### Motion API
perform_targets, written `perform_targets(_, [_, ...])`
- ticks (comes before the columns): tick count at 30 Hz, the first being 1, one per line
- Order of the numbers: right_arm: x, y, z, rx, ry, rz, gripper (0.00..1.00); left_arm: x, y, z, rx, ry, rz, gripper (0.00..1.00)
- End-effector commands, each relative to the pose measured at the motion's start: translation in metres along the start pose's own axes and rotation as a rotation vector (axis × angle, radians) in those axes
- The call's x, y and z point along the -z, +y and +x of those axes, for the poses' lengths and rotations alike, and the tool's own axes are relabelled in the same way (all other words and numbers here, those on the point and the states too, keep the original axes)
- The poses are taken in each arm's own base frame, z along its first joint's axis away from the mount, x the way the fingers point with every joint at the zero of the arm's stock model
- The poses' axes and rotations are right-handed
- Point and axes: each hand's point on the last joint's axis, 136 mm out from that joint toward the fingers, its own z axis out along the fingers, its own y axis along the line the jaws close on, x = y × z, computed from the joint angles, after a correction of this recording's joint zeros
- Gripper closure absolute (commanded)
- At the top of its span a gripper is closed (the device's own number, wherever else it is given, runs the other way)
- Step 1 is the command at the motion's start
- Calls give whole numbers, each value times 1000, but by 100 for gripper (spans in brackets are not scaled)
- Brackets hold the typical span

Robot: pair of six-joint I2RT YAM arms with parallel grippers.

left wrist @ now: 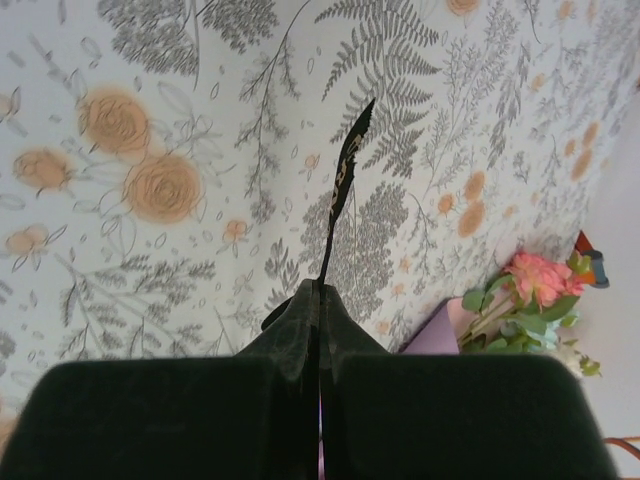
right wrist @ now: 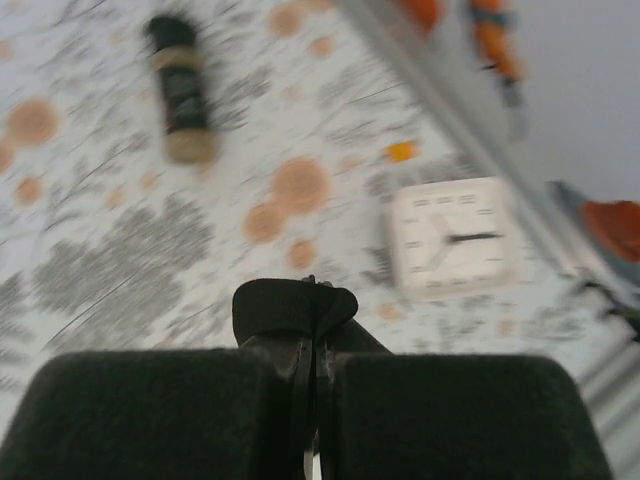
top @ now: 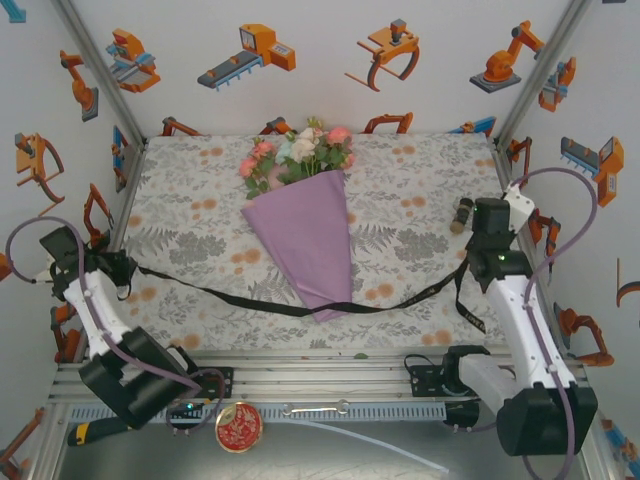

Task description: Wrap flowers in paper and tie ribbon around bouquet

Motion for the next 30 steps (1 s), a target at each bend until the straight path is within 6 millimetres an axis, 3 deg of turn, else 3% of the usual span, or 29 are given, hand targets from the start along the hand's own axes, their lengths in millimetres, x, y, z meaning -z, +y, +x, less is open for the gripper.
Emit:
perform_targets(1, [3,73,-7,-106,48,-379,86,-8,-41,-27,-90,-68,79,88])
perform_targets(2, [2,82,-2,-106,76,-424,77,-11,-50,-29,-122,-62,85,76])
perform_targets(4, [-1,81,5,-105,109,-412,61,-5,-70,-24,-180,-46,125,52])
perform_targets(6, [-2,73,8,-96,107,-378,50,7,-90,-3,-258,-20,182,37])
perform_targets(10, [3,59,13,-65,84,-332,36,40,-109,70,-477,50,236,31])
perform_targets(13, [7,54,20,-31,109,-326,29,65,-111,155,-666,188,321,34])
perform_targets(15, [15,57,23,-1,121,-365,24,84,-104,220,-850,296,390,40])
perform_targets(17, [27,73,28,40,140,-481,22,111,-92,285,-1102,430,511,43])
perform_targets(19, [40,90,33,62,167,-607,22,138,-67,347,-1403,552,654,43])
perform_targets(21, [46,98,36,62,195,-662,22,155,-34,386,-1650,638,724,43])
perform_targets(23, [47,101,38,64,221,-673,22,160,-5,414,-1843,691,745,44])
perform_targets(25, [45,102,38,65,232,-670,22,152,18,434,-2001,693,715,44])
perform_targets(30, [47,102,38,36,224,-678,23,117,39,463,-2171,633,645,39])
